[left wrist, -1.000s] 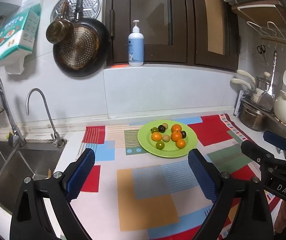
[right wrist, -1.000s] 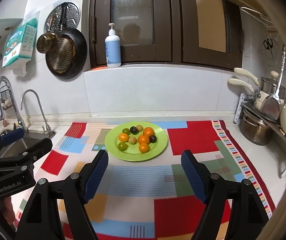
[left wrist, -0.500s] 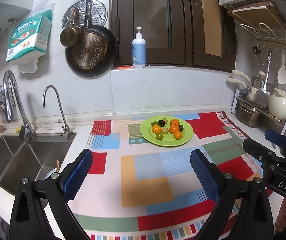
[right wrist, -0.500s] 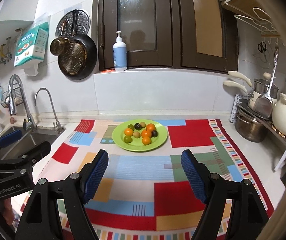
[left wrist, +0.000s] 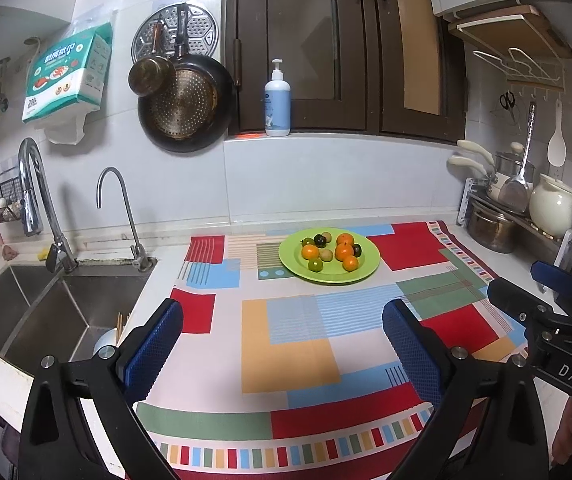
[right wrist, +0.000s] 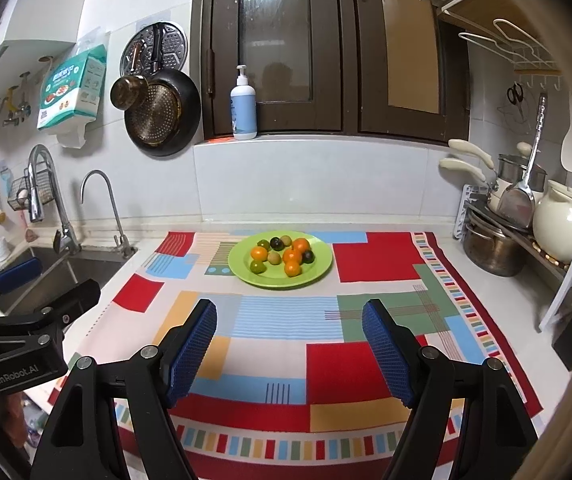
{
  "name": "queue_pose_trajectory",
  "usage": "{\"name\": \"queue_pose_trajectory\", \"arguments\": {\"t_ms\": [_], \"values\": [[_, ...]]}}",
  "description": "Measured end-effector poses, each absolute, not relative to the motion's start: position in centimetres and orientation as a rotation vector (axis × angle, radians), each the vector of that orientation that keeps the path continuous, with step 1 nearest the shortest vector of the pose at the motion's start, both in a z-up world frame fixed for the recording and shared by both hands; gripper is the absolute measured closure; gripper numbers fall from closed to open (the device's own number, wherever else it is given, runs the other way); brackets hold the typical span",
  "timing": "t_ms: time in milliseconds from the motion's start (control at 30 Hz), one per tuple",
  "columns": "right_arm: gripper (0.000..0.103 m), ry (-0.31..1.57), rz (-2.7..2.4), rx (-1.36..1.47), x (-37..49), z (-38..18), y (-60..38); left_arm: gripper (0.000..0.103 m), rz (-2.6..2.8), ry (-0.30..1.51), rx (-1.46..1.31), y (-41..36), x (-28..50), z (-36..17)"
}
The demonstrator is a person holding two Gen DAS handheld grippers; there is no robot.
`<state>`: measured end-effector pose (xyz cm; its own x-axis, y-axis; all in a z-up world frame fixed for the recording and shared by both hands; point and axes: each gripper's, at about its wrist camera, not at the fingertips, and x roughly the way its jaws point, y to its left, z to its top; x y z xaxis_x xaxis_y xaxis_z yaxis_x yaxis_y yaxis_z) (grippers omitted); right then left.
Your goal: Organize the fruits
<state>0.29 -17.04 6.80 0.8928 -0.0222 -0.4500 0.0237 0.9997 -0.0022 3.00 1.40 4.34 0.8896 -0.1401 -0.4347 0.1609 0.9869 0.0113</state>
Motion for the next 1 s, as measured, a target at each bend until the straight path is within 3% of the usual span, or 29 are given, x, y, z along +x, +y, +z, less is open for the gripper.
{"name": "queue_pose_trajectory", "arguments": {"t_ms": [1000], "values": [[0.027,0.461,-0.023,0.007,-0.58,7.28,-16.8,0.0,-0.162,0.45,0.043,1.25,2.14,4.85]]}}
